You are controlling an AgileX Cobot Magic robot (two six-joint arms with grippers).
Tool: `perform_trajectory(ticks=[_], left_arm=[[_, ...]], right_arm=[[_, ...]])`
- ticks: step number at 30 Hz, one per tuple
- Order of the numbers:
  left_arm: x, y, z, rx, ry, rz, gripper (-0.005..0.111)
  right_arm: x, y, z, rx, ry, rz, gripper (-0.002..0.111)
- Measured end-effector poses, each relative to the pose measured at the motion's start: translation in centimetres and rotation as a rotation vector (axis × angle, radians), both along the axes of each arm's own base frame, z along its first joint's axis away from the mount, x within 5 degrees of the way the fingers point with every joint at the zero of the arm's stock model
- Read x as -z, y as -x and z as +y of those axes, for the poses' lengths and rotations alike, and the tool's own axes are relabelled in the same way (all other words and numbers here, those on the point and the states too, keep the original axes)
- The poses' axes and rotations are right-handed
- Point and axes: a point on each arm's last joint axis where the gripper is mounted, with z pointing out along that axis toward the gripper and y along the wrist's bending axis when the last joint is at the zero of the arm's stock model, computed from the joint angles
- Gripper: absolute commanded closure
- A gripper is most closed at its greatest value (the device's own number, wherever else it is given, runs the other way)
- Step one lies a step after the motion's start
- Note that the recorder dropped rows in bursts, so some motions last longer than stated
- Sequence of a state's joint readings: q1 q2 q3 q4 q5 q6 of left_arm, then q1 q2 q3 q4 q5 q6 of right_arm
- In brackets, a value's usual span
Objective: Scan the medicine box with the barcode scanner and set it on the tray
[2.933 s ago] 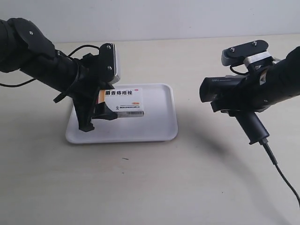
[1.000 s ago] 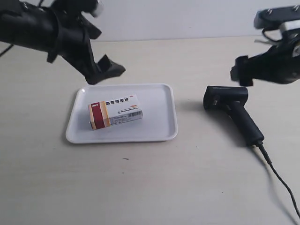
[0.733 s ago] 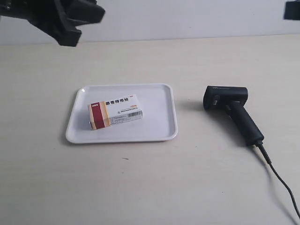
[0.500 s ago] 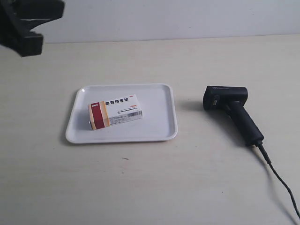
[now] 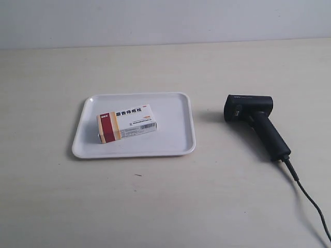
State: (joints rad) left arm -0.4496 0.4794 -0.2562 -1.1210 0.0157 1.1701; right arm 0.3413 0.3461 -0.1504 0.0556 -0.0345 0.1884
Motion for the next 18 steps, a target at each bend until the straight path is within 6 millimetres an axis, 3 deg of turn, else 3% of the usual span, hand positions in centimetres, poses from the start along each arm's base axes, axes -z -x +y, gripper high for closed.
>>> perform_trajectory(ticks=[7,14,18], left_arm=[[2.0,1.1,0.4,0.011,-0.002,0.013,0.104],[2.3,1.3,0.6,0.007,-0.038,-0.008,0.104],[3.0,2.0,2.0,-0.111,-0.053,-0.075,0.104]], right_arm=[[0.0,0.0,0.0,0.001,-0.008,0.003,0.108],[0.0,0.0,0.0,0.001,-0.008,0.003,0.108],[0.0,0.0,0.0,0.001,-0.008,0.003,0.108]])
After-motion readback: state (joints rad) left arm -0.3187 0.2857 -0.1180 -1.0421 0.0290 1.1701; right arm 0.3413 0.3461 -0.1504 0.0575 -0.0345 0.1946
